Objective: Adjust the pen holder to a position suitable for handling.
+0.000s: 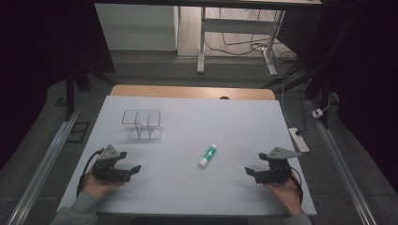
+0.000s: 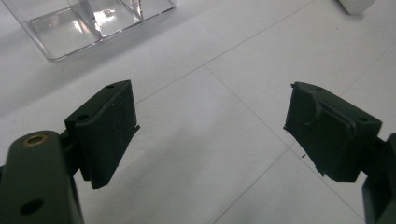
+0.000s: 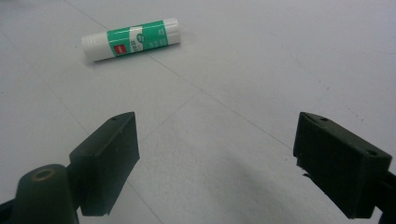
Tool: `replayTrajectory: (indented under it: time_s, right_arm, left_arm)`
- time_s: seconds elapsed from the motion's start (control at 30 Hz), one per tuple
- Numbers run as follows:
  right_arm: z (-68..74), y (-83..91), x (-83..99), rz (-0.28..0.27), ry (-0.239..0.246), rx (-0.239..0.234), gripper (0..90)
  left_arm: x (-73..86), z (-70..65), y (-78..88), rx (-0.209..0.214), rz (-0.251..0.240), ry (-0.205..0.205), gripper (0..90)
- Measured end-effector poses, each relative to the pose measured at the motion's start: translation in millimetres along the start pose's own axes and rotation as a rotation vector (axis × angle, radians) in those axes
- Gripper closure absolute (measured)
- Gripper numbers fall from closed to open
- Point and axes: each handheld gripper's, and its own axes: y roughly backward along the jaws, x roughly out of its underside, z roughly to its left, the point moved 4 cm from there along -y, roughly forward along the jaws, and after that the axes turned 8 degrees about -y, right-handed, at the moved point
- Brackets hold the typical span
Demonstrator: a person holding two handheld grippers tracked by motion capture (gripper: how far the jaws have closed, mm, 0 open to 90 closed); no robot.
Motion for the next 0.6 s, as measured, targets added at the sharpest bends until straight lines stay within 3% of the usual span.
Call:
replayTrajectory:
  time_s: [0.6]
  right_arm:
    - [0.4,-0.4,-0.7,0.002,0.002,0.004,14.2]
  left_arm:
    - [-0.9,3.7,4.5,-0.016,-0.017,0.004,17.0]
